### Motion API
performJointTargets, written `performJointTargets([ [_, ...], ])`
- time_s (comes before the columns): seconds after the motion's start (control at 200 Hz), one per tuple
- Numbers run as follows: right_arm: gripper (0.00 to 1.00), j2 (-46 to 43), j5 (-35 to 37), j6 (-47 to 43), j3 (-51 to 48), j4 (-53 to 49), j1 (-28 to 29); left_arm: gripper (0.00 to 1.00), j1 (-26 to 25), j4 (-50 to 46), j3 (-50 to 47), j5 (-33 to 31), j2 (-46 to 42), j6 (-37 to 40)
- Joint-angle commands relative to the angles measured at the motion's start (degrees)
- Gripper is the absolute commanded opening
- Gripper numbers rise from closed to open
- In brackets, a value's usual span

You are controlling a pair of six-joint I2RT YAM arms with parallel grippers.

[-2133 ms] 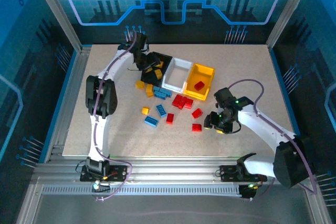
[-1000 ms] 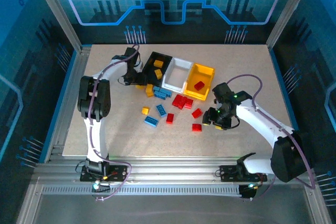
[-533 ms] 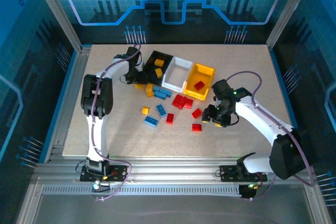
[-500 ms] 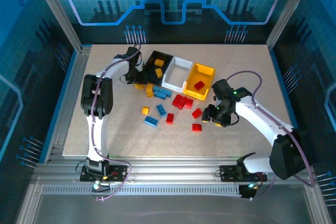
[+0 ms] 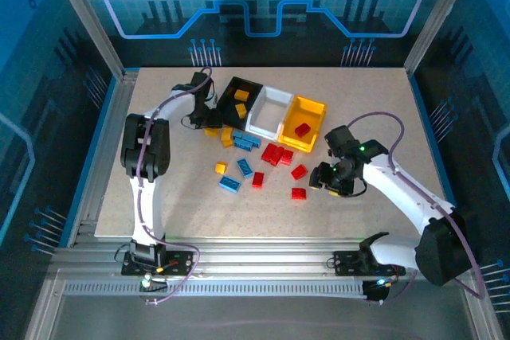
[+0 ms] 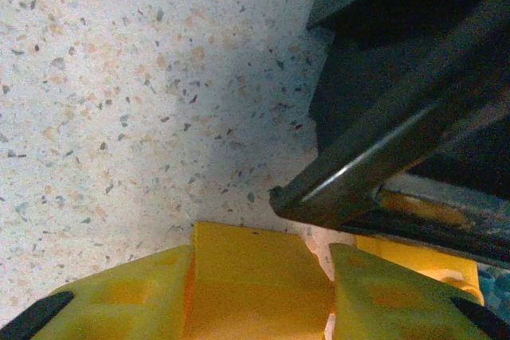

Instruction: Sort the legos into containers by color

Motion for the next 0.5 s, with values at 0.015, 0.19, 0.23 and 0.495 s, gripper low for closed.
performJointTargets([
  [0.015,0.58,-2.75,0.6,1.63,-2.84,0.65,0.37,0.36,0.19,-2.31,-3.58,0.52,-2.96,-3.12],
  [0.19,0.58,-3.05,0.58,1.15,-3.6,1.54,0.14,0.35,0.19,-1.25,-6.99,2.85,-6.36,-6.48],
  [0.23,0.58,-3.3,0.79,0.93,-3.83,1.93,0.1,0.35,0.17,-1.05,-7.67,3.33,-7.18,-7.31],
  [0.495,0.58,-3.58,-0.74,0.17,-5.73,5.76,-0.88,0.33,0.14,0.32,-12.43,7.01,-13.93,-14.29],
])
